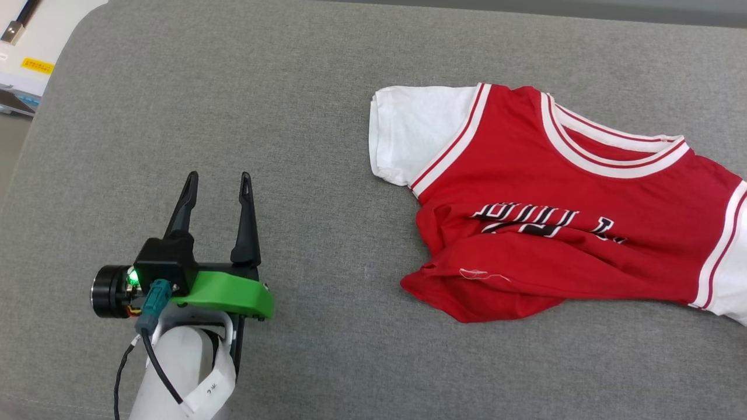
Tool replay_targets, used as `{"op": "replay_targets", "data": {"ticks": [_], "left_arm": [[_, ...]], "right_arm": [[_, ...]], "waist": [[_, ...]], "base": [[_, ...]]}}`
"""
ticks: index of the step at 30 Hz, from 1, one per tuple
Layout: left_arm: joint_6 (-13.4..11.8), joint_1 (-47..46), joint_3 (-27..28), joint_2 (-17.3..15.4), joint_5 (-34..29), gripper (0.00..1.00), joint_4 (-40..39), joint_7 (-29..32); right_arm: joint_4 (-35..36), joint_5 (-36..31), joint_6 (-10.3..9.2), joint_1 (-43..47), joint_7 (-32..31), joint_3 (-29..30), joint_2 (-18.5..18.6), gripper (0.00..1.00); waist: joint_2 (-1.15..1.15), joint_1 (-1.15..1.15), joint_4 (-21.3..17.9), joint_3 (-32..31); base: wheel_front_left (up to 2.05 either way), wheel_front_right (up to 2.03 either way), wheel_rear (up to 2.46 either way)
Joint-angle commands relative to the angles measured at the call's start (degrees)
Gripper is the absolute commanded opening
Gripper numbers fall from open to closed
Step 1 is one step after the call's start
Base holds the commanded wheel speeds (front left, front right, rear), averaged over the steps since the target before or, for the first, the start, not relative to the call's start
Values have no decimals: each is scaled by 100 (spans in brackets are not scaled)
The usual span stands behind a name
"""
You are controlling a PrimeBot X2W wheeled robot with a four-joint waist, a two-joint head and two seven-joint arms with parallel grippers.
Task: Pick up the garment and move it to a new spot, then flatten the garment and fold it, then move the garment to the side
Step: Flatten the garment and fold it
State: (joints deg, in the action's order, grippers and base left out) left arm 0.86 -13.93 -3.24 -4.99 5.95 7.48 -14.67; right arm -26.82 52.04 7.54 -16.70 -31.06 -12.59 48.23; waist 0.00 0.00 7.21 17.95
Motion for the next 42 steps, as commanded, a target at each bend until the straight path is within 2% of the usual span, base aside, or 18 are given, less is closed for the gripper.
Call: {"op": "replay_targets", "data": {"ticks": [1,3,4,5,6,7,12,16,20,23,26,31,36,42], "left_arm": [[47,18,26,39,-40,100,40,-33],[66,-4,51,41,-49,100,90,-33],[78,-7,72,36,-54,100,126,-33],[83,-8,93,29,-57,100,151,-33],[92,-9,121,17,-58,100,181,-33],[99,-12,142,2,-63,100,198,-33],[226,-130,296,-182,-34,100,308,-33],[369,-442,348,-406,7,100,443,-33],[548,-1030,193,-687,125,100,728,68],[632,-1677,-53,-940,341,100,905,431],[656,-2333,-419,-1168,617,100,1079,917],[660,-3494,-1376,-1673,1283,100,1343,1862],[661,-4550,-2361,-1898,2156,100,1676,2941],[662,-5613,-3338,-2034,3426,100,2098,4761]], "right_arm": [[-122,-85,-5,134,-38,33,-154,0],[-233,-194,-5,170,37,123,-362,0],[-250,-261,-5,154,153,187,-459,5],[-256,-316,-5,134,260,239,-529,5],[-232,-393,-5,107,409,297,-593,87],[-196,-485,-5,88,558,340,-618,100],[151,-1120,-5,-20,1717,754,-782,100],[511,-1813,-5,-47,2530,1203,-1098,100],[1131,-2489,-5,22,2895,1544,-1597,100],[1744,-2946,-5,94,3060,1737,-2005,100],[2274,-3381,-5,185,3185,1800,-2349,100],[2910,-3835,-5,251,3354,1659,-2882,100],[3136,-3993,-5,218,3474,1398,-3108,100],[3108,-4039,-5,97,3703,1227,-3263,100]], "waist": [[0,0,16,18],[0,0,11,9],[0,0,-6,-18],[0,0,-25,-50],[0,0,-50,-93],[0,0,-69,-129],[0,0,-241,-393],[0,0,-402,-506],[0,0,-560,-492],[0,0,-689,-378],[0,0,-798,-256],[0,0,-1021,25],[0,0,-1204,316],[0,0,-1407,727]], "base": [[0,0,0],[0,0,0],[0,0,0],[0,0,0],[0,0,0],[0,0,0],[0,0,0],[0,0,0],[0,0,0],[0,0,0],[0,0,0],[0,0,0],[0,0,0],[0,0,0]]}}
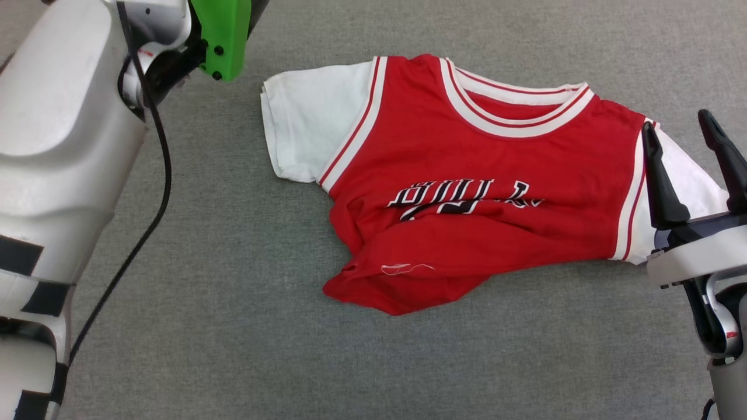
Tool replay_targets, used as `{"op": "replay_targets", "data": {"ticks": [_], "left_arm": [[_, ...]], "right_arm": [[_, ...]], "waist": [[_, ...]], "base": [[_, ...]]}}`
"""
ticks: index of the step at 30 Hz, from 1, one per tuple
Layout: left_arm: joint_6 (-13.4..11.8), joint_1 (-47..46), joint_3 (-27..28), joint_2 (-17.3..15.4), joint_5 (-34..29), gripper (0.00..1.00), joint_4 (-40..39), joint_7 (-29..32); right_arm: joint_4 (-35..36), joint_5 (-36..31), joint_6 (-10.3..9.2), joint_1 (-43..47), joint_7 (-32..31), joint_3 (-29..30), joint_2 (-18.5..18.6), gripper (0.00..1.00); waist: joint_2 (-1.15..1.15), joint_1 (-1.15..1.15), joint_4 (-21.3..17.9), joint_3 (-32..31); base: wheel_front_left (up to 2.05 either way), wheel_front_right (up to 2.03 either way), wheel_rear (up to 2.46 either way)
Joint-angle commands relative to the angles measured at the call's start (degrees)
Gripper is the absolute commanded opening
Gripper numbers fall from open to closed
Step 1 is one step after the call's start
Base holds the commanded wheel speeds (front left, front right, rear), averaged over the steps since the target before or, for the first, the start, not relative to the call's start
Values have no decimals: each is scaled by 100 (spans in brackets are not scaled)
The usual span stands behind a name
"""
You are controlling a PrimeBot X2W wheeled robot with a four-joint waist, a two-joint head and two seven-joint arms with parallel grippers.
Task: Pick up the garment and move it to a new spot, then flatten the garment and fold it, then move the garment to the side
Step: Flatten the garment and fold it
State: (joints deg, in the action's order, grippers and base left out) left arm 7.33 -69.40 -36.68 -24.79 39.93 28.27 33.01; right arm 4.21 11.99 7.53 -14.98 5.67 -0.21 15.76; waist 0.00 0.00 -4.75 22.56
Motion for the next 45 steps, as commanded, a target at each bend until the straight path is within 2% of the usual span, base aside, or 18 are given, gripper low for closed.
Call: {"op": "replay_targets", "data": {"ticks": [1,8,15,21,22,23,27,33,37,41,45], "left_arm": [[15,-214,-146,-76,205,100,81,272],[15,-712,-1054,-236,798,100,562,1519],[15,-622,-1767,-434,873,100,1012,1639],[15,-401,-2469,-575,1175,100,1010,1747],[15,-365,-2531,-600,1285,45,997,1700],[15,-342,-2582,-612,1359,0,981,1632],[15,-343,-2819,-723,1453,0,831,1010],[15,-237,-2815,-910,1528,0,741,-442],[15,-17,-2718,-1059,1653,0,662,-1133],[15,183,-2738,-1148,1683,0,505,-1474],[-2,321,-2735,-1182,1694,0,329,-1665]], "right_arm": [[-24,-58,-4,-96,45,-42,-39,100],[-212,-71,-4,-361,189,-235,-125,100],[-370,55,-4,-564,321,-364,-183,100],[-553,109,-4,-630,420,-355,-100,100],[-580,115,-4,-649,434,-352,-95,100],[-598,114,-4,-655,442,-336,-86,100],[-602,104,-4,-666,436,-235,34,100],[-484,262,-4,-681,158,205,519,100],[-227,676,-4,-690,-510,380,811,100],[-93,1366,-4,-723,-1481,327,1263,100],[-19,1857,-4,-793,-2641,82,1982,100]], "waist": [[0,0,-249,333],[0,0,-506,735],[0,0,-673,946],[0,0,-646,972],[0,0,-633,948],[0,0,-608,918],[0,0,-455,699],[0,0,-115,192],[0,0,90,-67],[0,0,306,-224],[0,0,487,-290]], "base": [[0,0,0],[0,0,0],[0,0,0],[0,0,0],[0,0,0],[0,0,0],[0,0,0],[0,0,0],[0,0,0],[0,0,0],[0,0,0]]}}
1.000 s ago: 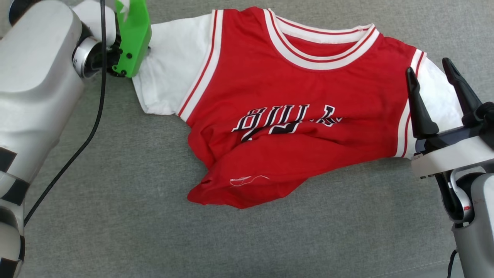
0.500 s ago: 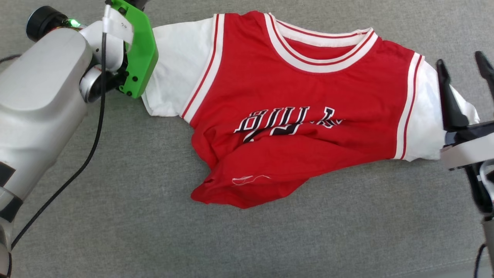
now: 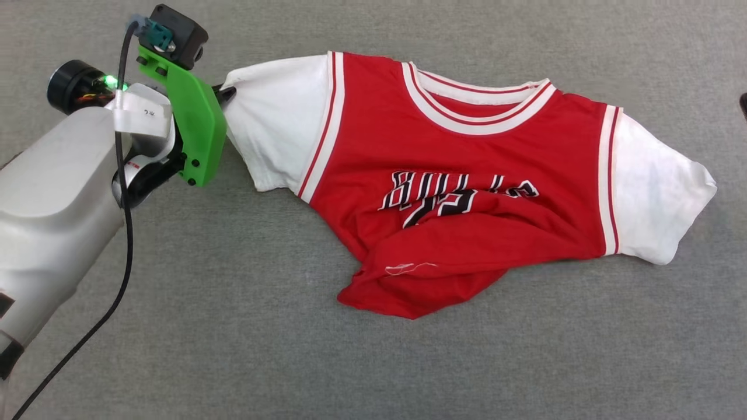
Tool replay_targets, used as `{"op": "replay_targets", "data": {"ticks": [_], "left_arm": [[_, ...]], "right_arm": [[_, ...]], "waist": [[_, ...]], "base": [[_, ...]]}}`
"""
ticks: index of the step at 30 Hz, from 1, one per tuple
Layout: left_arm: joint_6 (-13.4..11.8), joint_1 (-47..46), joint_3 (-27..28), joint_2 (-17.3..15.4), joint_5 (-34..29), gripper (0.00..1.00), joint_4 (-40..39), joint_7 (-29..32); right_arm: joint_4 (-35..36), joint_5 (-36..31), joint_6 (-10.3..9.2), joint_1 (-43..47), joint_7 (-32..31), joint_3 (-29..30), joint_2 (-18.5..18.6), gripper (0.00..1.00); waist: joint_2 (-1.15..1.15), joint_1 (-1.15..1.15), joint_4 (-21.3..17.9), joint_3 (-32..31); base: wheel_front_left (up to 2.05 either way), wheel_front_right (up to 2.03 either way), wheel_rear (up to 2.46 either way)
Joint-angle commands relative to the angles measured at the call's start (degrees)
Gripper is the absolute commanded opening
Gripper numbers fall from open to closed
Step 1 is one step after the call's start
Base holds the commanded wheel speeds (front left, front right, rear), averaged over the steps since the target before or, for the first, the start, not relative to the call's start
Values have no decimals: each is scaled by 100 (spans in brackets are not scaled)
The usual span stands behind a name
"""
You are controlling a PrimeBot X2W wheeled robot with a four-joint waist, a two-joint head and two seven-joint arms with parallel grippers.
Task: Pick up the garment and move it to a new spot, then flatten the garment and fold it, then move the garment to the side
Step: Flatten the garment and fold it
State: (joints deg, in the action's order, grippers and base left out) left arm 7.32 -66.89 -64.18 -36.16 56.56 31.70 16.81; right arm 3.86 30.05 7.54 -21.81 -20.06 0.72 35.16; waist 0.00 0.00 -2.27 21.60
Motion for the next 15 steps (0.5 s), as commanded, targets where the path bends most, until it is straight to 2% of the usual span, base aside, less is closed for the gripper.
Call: {"op": "replay_targets", "data": {"ticks": [1,6,9,12,15], "left_arm": [[-24,94,15,-49,19,0,-65,-87],[-147,105,2,-62,-59,0,-326,-168],[-199,67,8,-65,-77,0,-479,-155],[-260,1,20,-62,-115,0,-600,-159],[-300,-64,28,-60,-145,0,-685,-151]], "right_arm": [[12,231,-5,-128,-463,-100,228,100],[-170,1106,-5,-334,-2219,-322,882,100],[-416,1157,-5,-518,-2935,-472,1071,100],[-770,1143,-5,-756,-3284,-644,991,100],[-1165,1065,-5,-1005,-3346,-784,768,100]], "waist": [[0,0,281,-201],[0,0,417,-122],[0,0,455,-20],[0,0,492,102],[0,0,518,217]], "base": [[0,0,0],[0,0,0],[0,0,0],[0,0,0],[0,0,0]]}}
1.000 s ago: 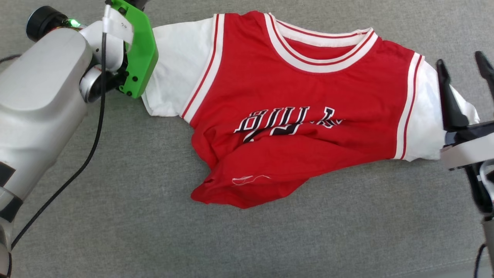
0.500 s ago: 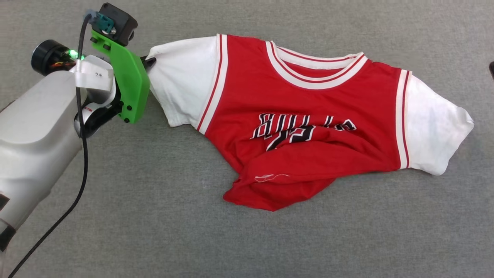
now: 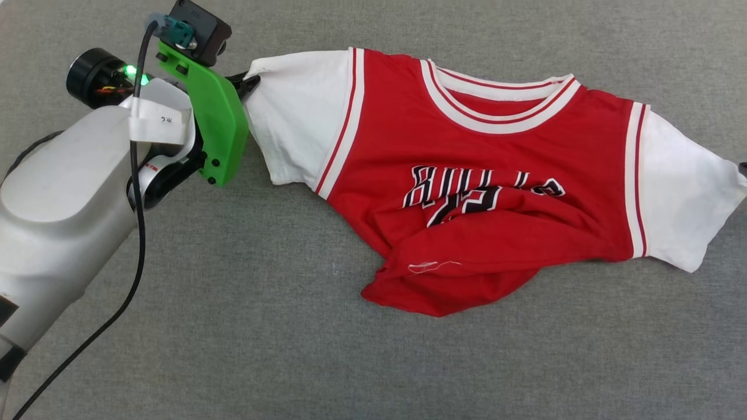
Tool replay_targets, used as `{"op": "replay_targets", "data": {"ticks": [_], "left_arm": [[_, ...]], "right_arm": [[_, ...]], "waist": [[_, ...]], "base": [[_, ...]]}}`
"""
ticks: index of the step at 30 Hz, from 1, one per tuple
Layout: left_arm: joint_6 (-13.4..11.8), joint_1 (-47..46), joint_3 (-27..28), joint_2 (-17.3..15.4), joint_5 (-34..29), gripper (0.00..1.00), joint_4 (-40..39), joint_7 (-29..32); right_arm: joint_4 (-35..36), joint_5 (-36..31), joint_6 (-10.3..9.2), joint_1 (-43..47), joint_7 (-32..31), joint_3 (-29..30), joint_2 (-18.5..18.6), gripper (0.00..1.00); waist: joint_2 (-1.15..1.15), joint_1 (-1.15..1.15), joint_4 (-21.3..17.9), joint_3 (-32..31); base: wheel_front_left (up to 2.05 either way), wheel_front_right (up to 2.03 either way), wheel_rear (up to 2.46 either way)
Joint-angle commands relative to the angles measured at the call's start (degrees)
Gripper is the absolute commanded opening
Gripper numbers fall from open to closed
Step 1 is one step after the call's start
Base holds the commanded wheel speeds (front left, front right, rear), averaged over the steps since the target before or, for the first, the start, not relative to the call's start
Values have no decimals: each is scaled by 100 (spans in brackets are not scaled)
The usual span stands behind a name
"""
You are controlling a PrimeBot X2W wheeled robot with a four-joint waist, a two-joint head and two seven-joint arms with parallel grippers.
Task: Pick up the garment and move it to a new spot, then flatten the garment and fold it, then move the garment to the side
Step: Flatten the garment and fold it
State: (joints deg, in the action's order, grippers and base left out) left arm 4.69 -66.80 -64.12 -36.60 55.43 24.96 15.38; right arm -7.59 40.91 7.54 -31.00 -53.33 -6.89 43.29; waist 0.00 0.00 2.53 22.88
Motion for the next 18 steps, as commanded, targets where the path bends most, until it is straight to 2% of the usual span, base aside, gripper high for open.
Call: {"op": "replay_targets", "data": {"ticks": [1,6,11,15,16,17,18], "left_arm": [[-49,-100,26,-14,-42,0,-40,-5],[-80,-195,55,-17,-67,0,-129,-20],[-70,-257,38,19,-106,0,-120,-47],[-48,-249,29,31,-101,0,-61,-90],[-40,-237,21,30,-97,0,-40,-96],[-32,-215,19,30,-88,0,-12,-119],[-25,-195,13,34,-79,0,14,-133]], "right_arm": [[-176,-13,-5,-176,-20,-49,-160,100],[-787,-178,-5,-479,326,-267,-534,100],[-1390,-263,-5,-351,583,-679,-575,100],[-1667,-29,-5,-199,711,-816,-594,100],[-1681,32,-5,-185,781,-824,-594,47],[-1669,112,-5,-181,893,-830,-593,0],[-1655,145,-5,-194,1029,-817,-578,0]], "waist": [[0,0,48,135],[0,0,77,322],[0,0,151,428],[0,0,160,423],[0,0,152,406],[0,0,135,371],[0,0,123,336]], "base": [[0,0,0],[0,0,0],[0,0,0],[0,0,0],[0,0,0],[0,0,0],[0,0,0]]}}
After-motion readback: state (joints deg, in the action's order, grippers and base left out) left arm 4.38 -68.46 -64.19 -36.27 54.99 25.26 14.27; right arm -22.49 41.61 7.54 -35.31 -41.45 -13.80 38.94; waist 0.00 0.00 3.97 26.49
